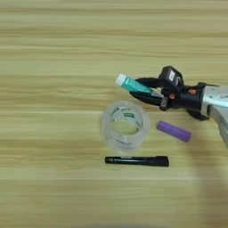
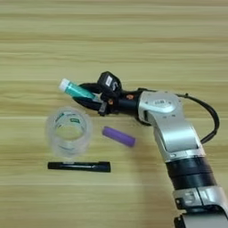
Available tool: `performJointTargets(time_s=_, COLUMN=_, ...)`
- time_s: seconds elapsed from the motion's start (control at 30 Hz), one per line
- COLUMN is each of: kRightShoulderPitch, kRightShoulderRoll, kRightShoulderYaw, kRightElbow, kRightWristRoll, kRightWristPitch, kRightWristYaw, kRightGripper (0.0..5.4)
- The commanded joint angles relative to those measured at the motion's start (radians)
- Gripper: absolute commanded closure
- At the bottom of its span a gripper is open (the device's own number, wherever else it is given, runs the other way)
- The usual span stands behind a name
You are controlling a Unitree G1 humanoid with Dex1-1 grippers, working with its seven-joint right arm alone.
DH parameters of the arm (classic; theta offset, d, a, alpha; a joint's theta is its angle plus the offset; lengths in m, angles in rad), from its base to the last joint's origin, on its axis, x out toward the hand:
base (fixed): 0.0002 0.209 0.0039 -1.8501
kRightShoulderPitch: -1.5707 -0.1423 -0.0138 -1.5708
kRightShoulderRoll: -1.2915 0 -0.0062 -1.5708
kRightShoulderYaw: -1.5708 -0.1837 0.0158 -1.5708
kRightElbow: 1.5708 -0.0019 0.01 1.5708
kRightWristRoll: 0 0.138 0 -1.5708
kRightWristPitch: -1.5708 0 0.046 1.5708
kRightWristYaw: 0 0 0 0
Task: Move the objects on the table
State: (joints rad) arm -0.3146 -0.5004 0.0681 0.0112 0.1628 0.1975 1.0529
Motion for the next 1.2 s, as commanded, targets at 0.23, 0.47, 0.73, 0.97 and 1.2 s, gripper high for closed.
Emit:
performJointTargets(time_s=0.23, kRightShoulderPitch=-0.003, kRightShoulderRoll=-0.013, kRightShoulderYaw=0.008, kRightElbow=-0.122, kRightWristRoll=0.024, kRightWristPitch=0.029, kRightWristYaw=-0.030, kRightGripper=3.72)
performJointTargets(time_s=0.47, kRightShoulderPitch=0.015, kRightShoulderRoll=-0.004, kRightShoulderYaw=0.027, kRightElbow=-0.155, kRightWristRoll=0.032, kRightWristPitch=0.046, kRightWristYaw=-0.035, kRightGripper=3.72)
performJointTargets(time_s=0.73, kRightShoulderPitch=0.019, kRightShoulderRoll=0.010, kRightShoulderYaw=0.051, kRightElbow=-0.166, kRightWristRoll=0.031, kRightWristPitch=0.056, kRightWristYaw=-0.036, kRightGripper=3.72)
performJointTargets(time_s=0.97, kRightShoulderPitch=0.032, kRightShoulderRoll=0.021, kRightShoulderYaw=0.078, kRightElbow=-0.173, kRightWristRoll=0.023, kRightWristPitch=0.057, kRightWristYaw=-0.038, kRightGripper=3.72)
performJointTargets(time_s=1.2, kRightShoulderPitch=0.038, kRightShoulderRoll=0.027, kRightShoulderYaw=0.098, kRightElbow=-0.155, kRightWristRoll=0.014, kRightWristPitch=0.050, kRightWristYaw=-0.041, kRightGripper=3.72)
